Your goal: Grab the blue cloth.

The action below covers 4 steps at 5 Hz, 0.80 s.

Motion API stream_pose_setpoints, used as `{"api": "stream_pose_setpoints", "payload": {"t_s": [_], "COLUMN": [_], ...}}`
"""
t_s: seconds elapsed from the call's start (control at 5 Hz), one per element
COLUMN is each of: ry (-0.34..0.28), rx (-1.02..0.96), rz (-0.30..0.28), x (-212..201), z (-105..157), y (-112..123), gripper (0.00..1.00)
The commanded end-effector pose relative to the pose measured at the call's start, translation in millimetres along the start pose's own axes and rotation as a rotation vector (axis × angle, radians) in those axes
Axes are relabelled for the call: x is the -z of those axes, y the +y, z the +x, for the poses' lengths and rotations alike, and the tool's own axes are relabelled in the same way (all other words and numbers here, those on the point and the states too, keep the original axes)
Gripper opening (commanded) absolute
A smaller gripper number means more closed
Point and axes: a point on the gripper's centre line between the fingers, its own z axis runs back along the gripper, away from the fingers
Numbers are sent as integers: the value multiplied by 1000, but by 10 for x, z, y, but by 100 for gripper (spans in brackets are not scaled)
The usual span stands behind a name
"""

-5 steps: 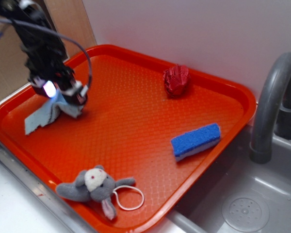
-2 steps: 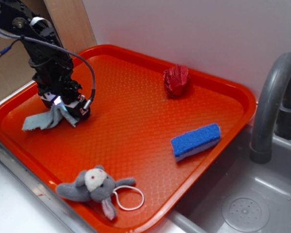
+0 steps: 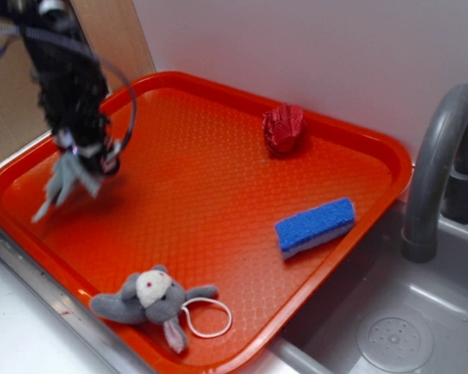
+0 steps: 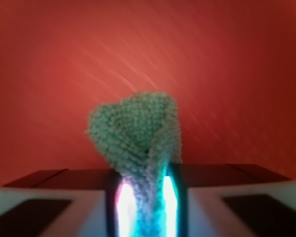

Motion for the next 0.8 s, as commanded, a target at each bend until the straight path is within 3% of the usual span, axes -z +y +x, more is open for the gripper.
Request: {"api": "stream_pose_setpoints", "payload": {"t_s": [0.0, 0.2, 0.4, 0.6], "ry": [-130, -208, -288, -288], "rx": [135, 223, 220, 220], "rz": [-69, -112, -123, -123], "x": [-975, -1368, -1560, -1560], "z": [237, 196, 150, 150], "y": [-389, -572, -587, -587], "gripper": [0, 0, 0, 100]}}
